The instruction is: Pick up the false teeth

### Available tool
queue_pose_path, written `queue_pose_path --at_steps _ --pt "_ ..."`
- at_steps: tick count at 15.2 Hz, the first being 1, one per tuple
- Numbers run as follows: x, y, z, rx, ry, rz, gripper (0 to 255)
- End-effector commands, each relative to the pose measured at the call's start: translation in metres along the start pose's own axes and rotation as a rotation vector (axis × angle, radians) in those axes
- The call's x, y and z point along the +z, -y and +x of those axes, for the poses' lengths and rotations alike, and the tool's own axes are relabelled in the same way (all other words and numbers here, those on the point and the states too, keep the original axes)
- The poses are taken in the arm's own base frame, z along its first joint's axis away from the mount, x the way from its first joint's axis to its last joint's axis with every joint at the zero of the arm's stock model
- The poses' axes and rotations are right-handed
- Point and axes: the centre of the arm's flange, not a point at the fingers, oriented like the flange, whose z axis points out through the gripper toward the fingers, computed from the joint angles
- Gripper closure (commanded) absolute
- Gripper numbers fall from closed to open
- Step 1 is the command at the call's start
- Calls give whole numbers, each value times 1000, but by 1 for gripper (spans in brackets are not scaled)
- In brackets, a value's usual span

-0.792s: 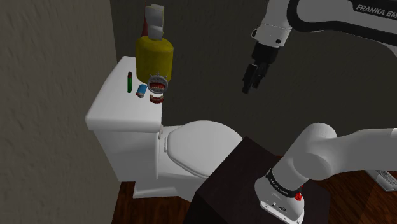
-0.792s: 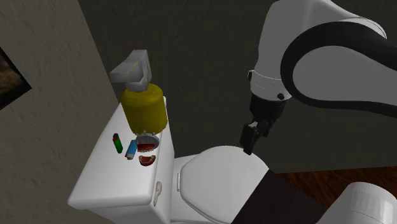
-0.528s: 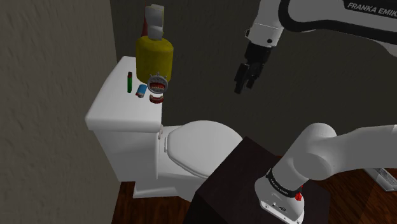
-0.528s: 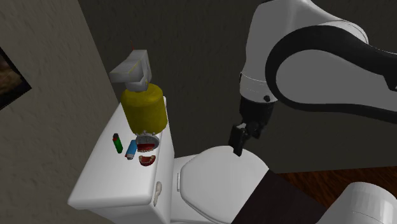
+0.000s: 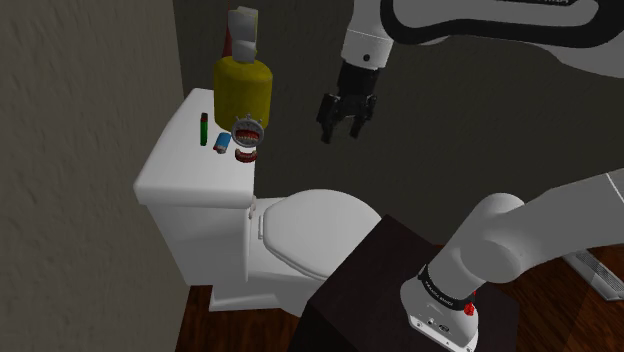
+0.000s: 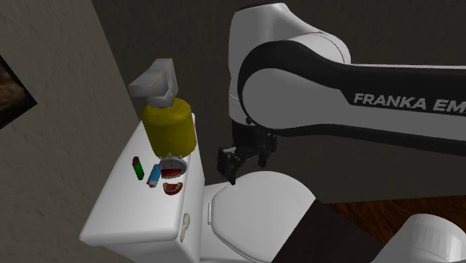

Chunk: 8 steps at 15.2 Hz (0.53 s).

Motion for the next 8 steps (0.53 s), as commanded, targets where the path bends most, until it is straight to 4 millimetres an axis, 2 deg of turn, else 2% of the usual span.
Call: queue_pose_path --at_steps 1,8 --pt "1 22 17 40 -1 4 0" --pt "9 87 79 171 -5 15 0"
